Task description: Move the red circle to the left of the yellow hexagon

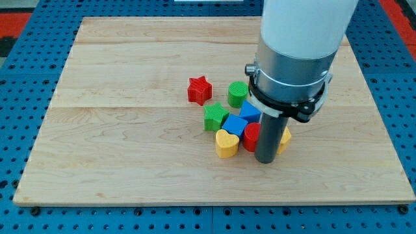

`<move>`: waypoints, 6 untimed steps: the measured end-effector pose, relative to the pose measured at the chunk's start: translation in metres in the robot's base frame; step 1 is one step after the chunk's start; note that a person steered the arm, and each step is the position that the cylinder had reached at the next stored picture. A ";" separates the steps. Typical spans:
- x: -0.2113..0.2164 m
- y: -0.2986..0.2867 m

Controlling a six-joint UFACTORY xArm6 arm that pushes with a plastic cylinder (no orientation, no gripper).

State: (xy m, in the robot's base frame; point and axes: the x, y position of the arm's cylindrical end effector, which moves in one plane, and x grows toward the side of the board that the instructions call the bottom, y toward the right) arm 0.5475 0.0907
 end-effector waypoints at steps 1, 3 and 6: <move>-0.005 0.032; 0.025 0.024; -0.016 -0.011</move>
